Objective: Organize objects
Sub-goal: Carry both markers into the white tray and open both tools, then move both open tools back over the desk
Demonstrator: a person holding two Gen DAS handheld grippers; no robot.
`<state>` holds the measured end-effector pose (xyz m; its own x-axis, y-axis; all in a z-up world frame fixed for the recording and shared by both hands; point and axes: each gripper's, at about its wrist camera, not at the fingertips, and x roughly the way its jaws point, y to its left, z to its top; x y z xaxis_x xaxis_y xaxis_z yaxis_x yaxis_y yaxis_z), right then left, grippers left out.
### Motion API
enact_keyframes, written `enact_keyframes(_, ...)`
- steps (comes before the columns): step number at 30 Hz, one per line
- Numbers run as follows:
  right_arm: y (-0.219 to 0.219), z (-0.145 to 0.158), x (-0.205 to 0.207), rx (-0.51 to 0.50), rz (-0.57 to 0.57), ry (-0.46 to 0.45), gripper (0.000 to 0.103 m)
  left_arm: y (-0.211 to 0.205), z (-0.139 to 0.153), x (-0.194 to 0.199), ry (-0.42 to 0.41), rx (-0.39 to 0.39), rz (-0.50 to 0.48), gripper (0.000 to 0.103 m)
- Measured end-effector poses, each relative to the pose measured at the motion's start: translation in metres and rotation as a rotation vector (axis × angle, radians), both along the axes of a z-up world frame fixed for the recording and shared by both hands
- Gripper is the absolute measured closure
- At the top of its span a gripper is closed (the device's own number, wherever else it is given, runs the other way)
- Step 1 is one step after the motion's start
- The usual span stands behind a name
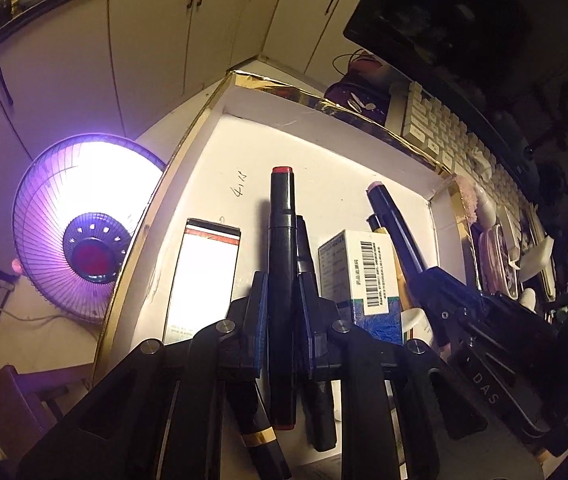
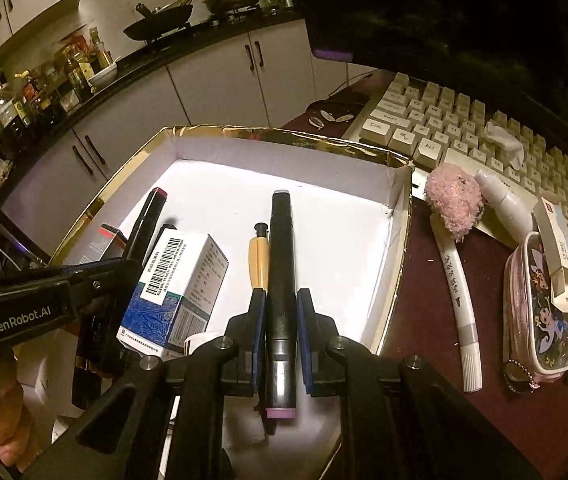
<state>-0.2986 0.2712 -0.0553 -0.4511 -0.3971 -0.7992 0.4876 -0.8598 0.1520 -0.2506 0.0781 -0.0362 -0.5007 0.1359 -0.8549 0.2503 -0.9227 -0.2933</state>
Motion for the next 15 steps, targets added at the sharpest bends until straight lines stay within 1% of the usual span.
enact_keyframes(2, 0.0, 0.0, 0.0, -0.007, -0.004, 0.001, 0.089, -0.002, -0.001, -0.001, -0.006, 0.004, 0.017, 0.089)
enact_keyframes(4, 0.0, 0.0, -0.001, -0.013, 0.0, -0.001, 0.089, -0.003, -0.001, -0.001, -0.012, 0.003, 0.021, 0.08)
enact_keyframes(5, 0.001, 0.001, -0.001, -0.023, 0.0, -0.004, 0.089, -0.004, -0.001, 0.0, -0.013, 0.008, 0.021, 0.079)
enact_keyframes(6, 0.003, 0.001, -0.002, -0.044, -0.002, -0.012, 0.088, -0.005, 0.001, 0.002, 0.002, 0.016, 0.026, 0.078)
enact_keyframes(9, 0.01, 0.007, 0.0, -0.131, -0.007, -0.025, 0.088, -0.006, 0.017, 0.015, 0.097, 0.003, 0.057, 0.073)
enact_keyframes(10, 0.013, 0.011, 0.003, -0.162, -0.008, -0.017, 0.088, -0.006, 0.023, 0.02, 0.128, 0.007, 0.068, 0.067)
enact_keyframes(11, 0.015, 0.015, 0.007, -0.181, -0.007, -0.008, 0.088, -0.005, 0.028, 0.026, 0.16, 0.022, 0.076, 0.064)
enact_keyframes(12, 0.017, 0.018, 0.012, -0.198, -0.002, -0.001, 0.087, -0.003, 0.035, 0.033, 0.199, 0.05, 0.072, 0.06)
enact_keyframes(14, 0.021, 0.023, 0.025, -0.235, 0.03, 0.003, 0.074, 0.005, 0.043, 0.043, 0.241, 0.076, 0.051, 0.06)
enact_keyframes(15, 0.024, 0.025, 0.032, -0.251, 0.039, 0.009, 0.062, 0.012, 0.046, 0.049, 0.258, 0.082, 0.035, 0.06)
